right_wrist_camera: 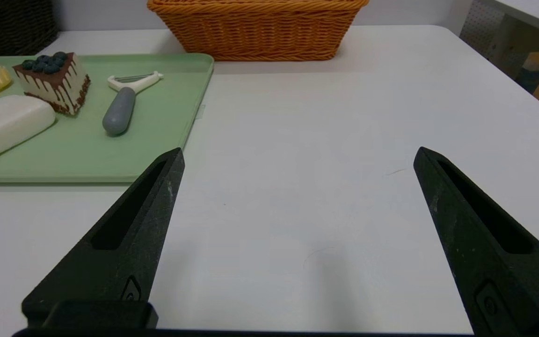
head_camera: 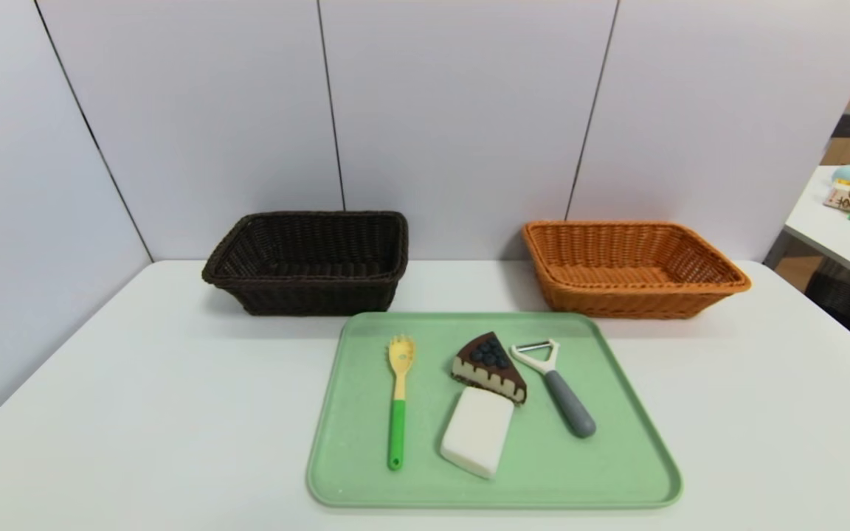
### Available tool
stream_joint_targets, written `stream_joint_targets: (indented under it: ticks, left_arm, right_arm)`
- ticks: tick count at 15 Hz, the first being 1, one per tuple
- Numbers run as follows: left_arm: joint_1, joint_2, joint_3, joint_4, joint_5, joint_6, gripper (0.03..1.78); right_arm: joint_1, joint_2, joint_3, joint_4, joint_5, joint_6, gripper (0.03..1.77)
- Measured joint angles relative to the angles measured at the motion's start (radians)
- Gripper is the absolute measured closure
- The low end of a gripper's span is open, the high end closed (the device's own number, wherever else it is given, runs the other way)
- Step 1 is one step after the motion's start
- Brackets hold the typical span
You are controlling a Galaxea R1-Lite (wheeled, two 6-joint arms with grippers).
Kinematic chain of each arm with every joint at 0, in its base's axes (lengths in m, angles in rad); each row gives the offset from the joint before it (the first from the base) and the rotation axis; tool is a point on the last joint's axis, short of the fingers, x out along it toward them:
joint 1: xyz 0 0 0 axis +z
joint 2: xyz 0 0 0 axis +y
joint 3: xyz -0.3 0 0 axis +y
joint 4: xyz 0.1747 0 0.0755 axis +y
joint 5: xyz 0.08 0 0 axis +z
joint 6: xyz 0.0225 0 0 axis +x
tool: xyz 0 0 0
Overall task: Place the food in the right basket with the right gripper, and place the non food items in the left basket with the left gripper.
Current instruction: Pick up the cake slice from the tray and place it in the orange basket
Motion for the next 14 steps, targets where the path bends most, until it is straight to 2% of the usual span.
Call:
stream_joint_targets:
  ticks: [14]
  left_arm:
    - [0.000, 0.000, 0.000, 0.000, 0.000, 0.000, 0.12]
  right_arm:
    - [0.000, 0.000, 0.000, 0.000, 0.000, 0.000, 0.11]
